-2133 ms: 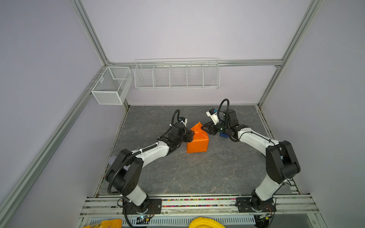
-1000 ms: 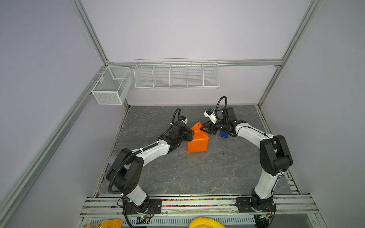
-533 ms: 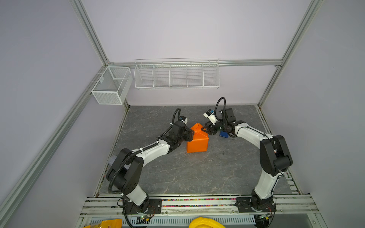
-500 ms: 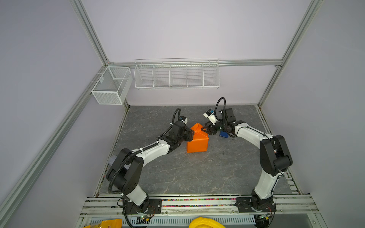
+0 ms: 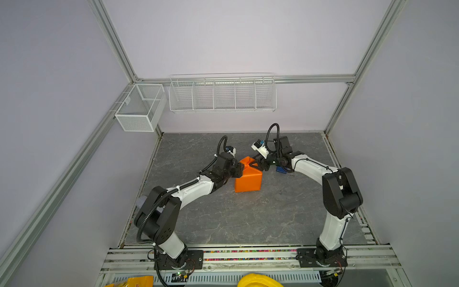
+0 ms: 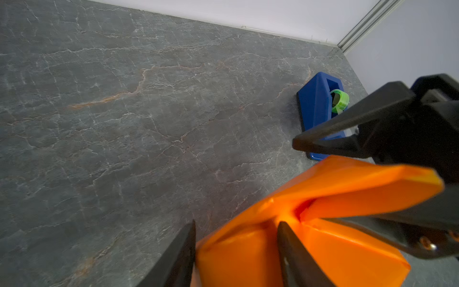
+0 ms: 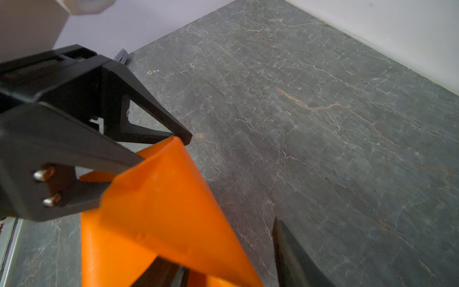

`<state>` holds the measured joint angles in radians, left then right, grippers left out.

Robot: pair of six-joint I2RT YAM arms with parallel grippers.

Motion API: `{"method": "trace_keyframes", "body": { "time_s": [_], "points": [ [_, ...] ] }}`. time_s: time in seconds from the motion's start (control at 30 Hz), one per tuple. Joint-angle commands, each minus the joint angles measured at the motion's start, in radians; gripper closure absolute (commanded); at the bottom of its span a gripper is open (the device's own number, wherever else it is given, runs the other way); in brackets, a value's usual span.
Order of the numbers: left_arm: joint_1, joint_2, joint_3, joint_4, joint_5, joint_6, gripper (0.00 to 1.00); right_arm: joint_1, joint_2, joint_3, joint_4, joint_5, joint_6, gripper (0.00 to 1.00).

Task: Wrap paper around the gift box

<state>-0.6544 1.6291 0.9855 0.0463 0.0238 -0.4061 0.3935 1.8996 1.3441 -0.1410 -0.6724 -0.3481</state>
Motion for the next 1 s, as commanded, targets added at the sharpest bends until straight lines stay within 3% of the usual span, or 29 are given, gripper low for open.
{"method": "trace_keyframes", "body": {
  "time_s": [0.0, 0.47, 0.73, 0.97],
  "points": [
    [-0.013, 0.058, -0.019, -0.175, 0.025, 0.032, 0.48, 0.005, 0.024, 0.035, -0.029, -0.036, -0.051, 0.49],
    [-0.018, 0.061, -0.018, -0.175, 0.028, 0.032, 0.48, 0.023, 0.039, 0.089, -0.116, -0.086, -0.104, 0.69],
    [-0.017, 0.051, -0.018, -0.175, 0.024, 0.035, 0.48, 0.035, 0.032, 0.083, -0.110, -0.043, -0.105, 0.76],
    [-0.017, 0.003, -0.024, -0.181, 0.006, 0.033, 0.48, 0.041, -0.022, 0.034, -0.075, -0.003, -0.090, 0.87]
  ]
}}
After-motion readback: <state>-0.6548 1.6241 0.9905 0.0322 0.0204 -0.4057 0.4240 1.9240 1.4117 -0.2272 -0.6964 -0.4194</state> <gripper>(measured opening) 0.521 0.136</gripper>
